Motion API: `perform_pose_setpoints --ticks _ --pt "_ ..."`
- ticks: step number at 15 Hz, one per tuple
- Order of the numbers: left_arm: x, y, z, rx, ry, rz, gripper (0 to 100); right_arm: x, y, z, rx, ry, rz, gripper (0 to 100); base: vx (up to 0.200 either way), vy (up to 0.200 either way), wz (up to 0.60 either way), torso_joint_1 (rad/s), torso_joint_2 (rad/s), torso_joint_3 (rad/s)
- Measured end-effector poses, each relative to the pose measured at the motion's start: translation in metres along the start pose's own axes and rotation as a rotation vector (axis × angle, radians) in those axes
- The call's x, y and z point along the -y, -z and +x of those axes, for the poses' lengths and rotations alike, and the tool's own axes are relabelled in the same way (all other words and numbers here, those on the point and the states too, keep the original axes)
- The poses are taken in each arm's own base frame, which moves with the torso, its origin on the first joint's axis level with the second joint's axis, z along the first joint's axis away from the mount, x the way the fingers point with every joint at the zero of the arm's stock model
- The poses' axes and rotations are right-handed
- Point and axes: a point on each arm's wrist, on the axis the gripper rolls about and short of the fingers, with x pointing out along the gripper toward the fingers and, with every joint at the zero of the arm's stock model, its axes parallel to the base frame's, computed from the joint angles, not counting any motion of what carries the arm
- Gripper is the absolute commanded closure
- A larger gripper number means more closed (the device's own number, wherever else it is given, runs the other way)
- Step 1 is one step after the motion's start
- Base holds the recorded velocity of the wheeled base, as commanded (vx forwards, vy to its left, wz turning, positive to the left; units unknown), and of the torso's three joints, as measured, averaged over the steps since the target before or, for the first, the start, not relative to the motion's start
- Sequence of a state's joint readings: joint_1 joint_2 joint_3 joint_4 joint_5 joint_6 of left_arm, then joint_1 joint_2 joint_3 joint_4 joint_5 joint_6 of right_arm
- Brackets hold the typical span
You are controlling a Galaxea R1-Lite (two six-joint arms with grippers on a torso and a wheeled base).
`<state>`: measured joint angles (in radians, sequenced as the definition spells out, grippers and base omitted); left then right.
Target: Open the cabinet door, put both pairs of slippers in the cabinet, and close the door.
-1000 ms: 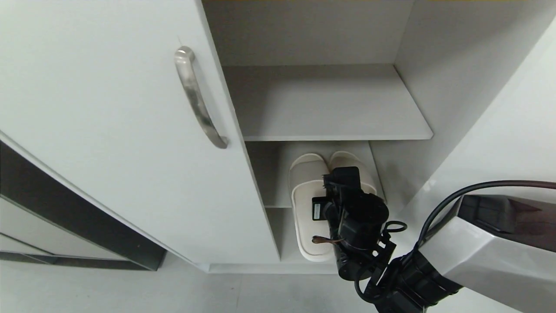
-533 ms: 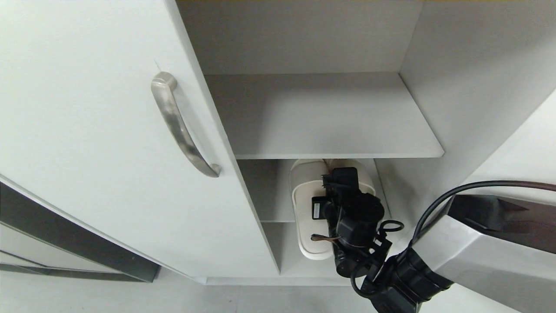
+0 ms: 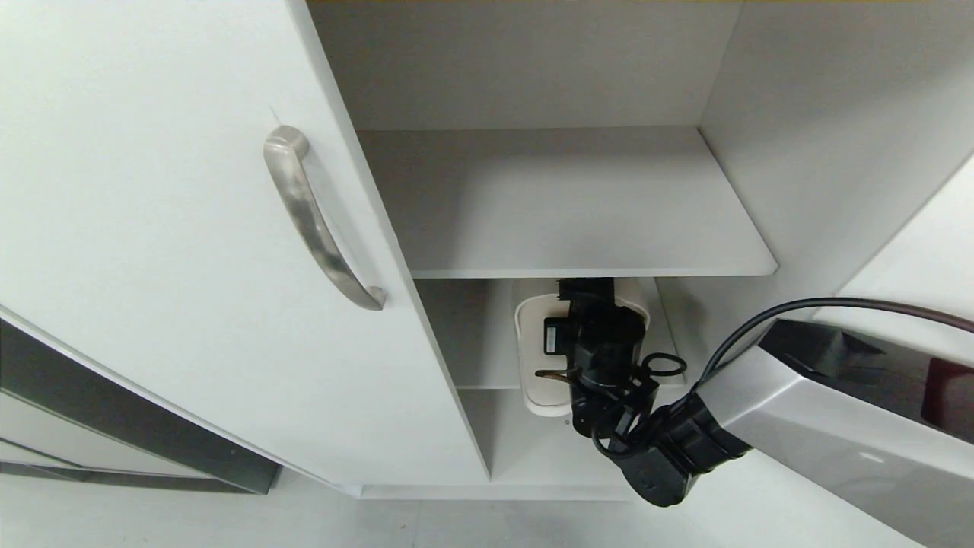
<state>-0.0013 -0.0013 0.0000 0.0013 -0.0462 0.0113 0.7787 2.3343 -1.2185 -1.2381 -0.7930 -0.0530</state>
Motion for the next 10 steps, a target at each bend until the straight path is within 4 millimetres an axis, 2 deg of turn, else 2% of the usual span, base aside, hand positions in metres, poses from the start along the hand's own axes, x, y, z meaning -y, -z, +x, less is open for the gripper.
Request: perform_pose_setpoints --ticks 3,8,9,10 --pt "0.0 0.0 0.0 0.0 0.0 -0.004 100 -0.004 -0.002 0.014 0.013 0.015 0.011 100 0.0 0.0 0.0 0.0 0.0 0.0" --pt "0.0 0.0 0.0 0.0 0.0 -0.004 100 -0.011 -0.002 0.025 0.015 0.022 0.014 100 0.0 0.0 0.0 0.0 0.0 0.0" --pt "0.0 0.0 0.0 0.0 0.0 -0.004 100 -0.011 -0.001 0.026 0.012 0.023 0.01 0 0.0 0.0 0.0 0.0 0.0 0.0" --pt "0.0 0.0 0.0 0.0 0.0 -0.004 100 -0.011 0.0 0.027 0.011 0.024 0.009 0 0.0 0.0 0.0 0.0 0.0 0.0"
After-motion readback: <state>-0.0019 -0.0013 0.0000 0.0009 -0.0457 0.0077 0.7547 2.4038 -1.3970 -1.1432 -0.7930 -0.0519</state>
